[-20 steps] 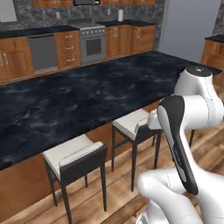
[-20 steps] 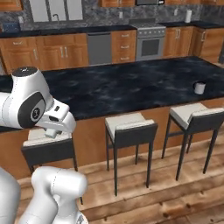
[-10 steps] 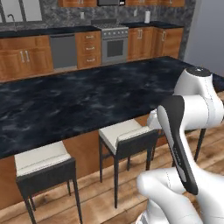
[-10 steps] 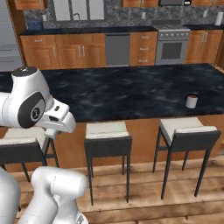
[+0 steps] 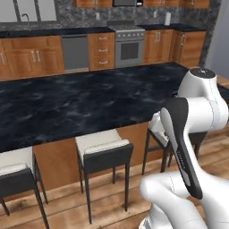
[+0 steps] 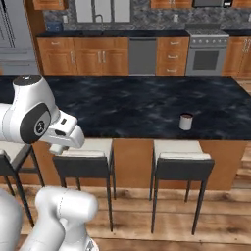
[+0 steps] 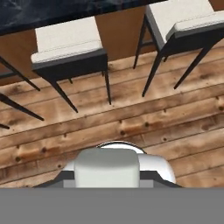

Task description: Pick up the marshmallow and place it in the cup of hot chocolate on the dining counter.

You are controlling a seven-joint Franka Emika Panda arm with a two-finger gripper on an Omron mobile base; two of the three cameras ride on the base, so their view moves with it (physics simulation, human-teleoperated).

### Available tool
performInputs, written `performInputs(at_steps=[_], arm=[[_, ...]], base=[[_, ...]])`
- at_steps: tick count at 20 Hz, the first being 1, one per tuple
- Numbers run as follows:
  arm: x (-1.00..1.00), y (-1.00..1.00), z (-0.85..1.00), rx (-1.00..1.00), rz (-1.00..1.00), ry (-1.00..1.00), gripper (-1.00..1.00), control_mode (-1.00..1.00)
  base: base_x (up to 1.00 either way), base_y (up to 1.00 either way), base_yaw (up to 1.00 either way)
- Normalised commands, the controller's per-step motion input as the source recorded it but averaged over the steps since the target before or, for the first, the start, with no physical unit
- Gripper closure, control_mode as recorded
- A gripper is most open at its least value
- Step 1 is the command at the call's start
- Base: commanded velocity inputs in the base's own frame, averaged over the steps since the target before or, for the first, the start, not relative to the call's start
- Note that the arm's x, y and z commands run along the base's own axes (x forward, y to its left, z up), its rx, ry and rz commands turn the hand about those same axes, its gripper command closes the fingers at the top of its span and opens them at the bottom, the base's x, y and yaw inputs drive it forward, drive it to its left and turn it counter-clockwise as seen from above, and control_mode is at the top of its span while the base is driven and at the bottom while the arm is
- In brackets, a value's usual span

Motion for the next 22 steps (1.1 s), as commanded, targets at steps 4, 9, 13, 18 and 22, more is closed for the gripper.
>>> performInputs(at_steps=[4,9,13,18,22], arm=[[0.00,0.00,0.00,0.00,0.00,0.00,1.00,1.00],[0.00,0.00,0.00,0.00,0.00,0.00,1.00,1.00],[0.00,0.00,0.00,0.00,0.00,0.00,1.00,1.00],[0.00,0.00,0.00,0.00,0.00,0.00,1.00,1.00],[0.00,0.00,0.00,0.00,0.00,0.00,1.00,1.00]], base=[[0.00,-0.99,0.23],[0.03,-0.91,0.19],[0.05,-0.83,0.16],[0.27,-0.74,0.11],[0.61,-0.49,0.07]])
